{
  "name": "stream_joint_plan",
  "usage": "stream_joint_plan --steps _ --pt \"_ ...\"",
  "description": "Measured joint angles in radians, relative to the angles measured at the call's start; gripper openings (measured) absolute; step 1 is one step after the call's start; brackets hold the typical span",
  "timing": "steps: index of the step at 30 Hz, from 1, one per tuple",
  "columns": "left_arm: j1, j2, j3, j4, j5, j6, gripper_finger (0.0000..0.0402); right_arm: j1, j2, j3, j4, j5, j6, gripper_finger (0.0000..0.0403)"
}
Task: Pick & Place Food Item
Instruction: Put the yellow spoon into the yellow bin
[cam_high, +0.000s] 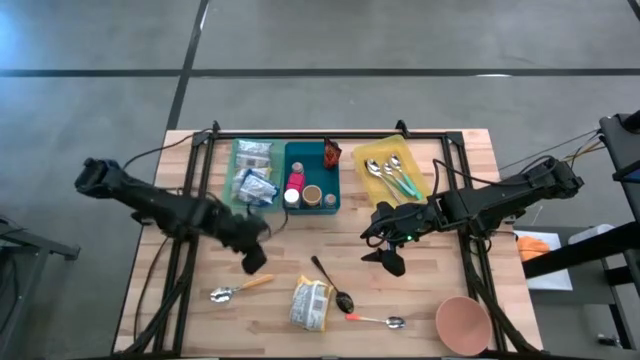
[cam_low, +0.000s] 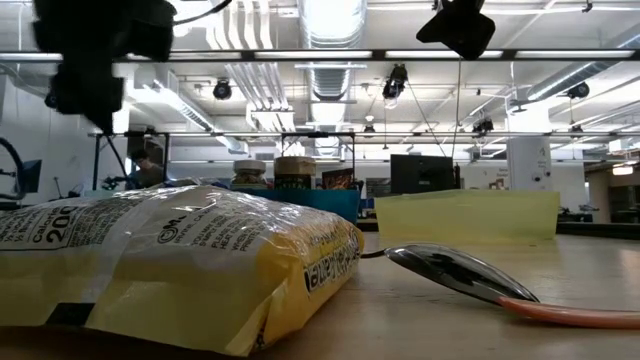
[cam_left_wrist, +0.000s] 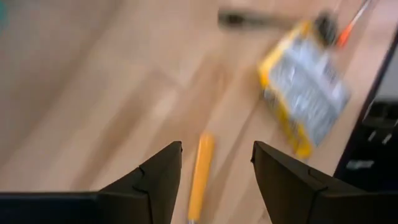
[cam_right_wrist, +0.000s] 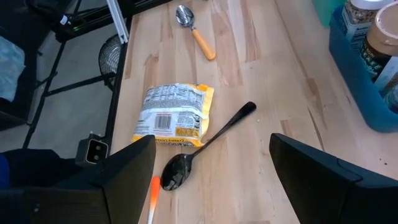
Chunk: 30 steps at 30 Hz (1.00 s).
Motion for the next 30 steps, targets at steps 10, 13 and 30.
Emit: stream_joint_plan --steps 10,13,30 --pt "-0.307 0.233 0.000 -0.012 -0.015 -0.087 0.0203 0.000 0.000 -0.010 -0.001 0.000 -0.004 0.0311" --pt "-0.351 0.295 0.000 -0.030 -0.015 -0.105 0.0203 0.000 0.000 -0.012 0.000 0.000 -0.004 0.0311" --pt "-0.397 0.383 -0.001 -0.013 0.008 -0.030 0.0203 0.000 0.000 -0.016 -0.022 -0.001 0.012 0.0311"
